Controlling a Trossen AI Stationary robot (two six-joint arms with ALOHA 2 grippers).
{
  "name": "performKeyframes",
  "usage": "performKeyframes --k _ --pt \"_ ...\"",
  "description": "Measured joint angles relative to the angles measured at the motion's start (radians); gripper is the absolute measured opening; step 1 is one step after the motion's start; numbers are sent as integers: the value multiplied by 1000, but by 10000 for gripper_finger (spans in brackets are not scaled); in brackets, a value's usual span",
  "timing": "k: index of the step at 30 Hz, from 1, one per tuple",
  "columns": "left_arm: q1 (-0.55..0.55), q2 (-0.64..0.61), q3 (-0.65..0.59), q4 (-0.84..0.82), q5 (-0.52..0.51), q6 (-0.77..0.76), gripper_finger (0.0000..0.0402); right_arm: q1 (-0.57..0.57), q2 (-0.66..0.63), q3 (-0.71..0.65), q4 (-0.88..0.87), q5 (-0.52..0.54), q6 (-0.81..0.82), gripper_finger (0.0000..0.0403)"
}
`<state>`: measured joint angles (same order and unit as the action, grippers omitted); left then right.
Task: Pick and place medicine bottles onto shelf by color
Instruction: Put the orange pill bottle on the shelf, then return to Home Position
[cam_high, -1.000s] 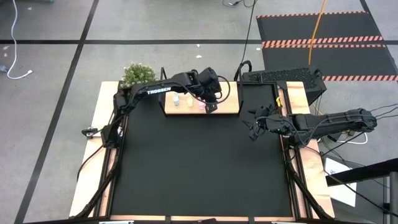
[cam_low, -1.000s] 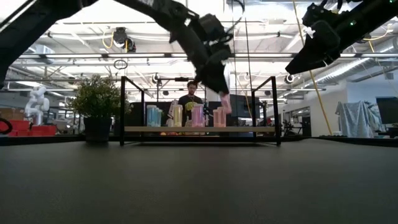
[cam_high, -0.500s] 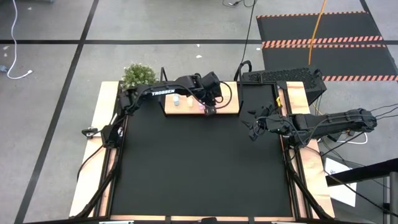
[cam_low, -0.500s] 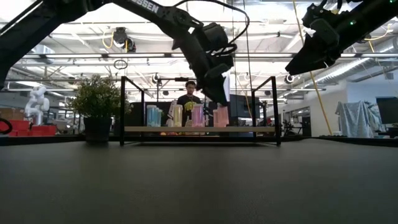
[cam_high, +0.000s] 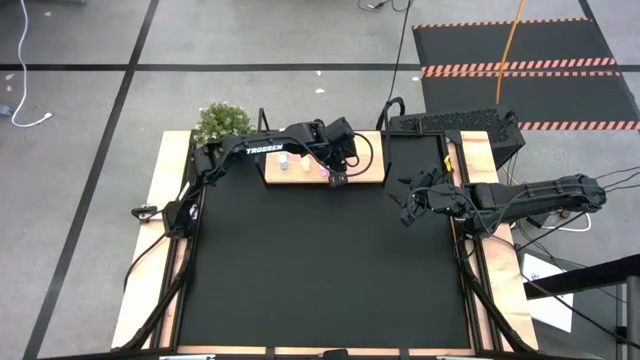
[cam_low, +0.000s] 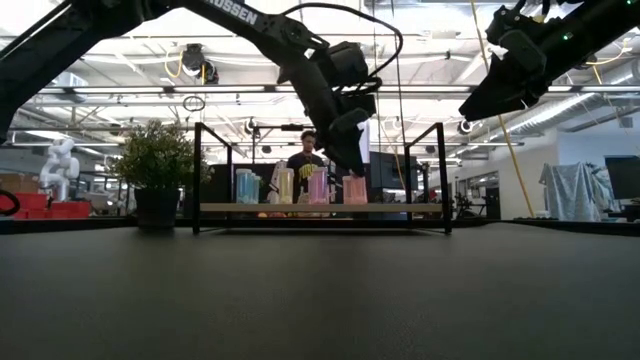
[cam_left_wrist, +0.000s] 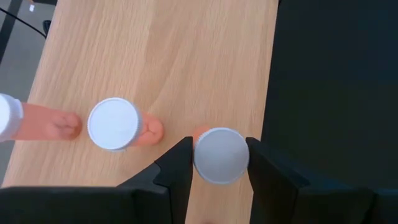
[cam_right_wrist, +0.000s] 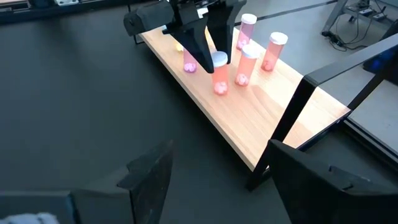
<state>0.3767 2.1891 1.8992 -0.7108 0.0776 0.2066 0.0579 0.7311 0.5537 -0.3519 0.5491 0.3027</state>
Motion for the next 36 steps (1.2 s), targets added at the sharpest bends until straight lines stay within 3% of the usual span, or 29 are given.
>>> performKeyframes --k 13,20,27,31,36 --pt "5 -9 1 9 0 -3 154 0 0 0 0 2 0 254" --pt "8 -60 3 2 0 2 207 0 1 -1 42 -2 0 254" --pt "9 -210 3 -59 -17 15 249 -19 -2 -1 278 -209 -55 254" --pt "12 -351 -17 -159 -64 52 227 -33 -2 -1 414 -316 -103 233" --pt "40 -557 -217 -33 -6 17 153 -44 -2 8 447 -403 -133 138"
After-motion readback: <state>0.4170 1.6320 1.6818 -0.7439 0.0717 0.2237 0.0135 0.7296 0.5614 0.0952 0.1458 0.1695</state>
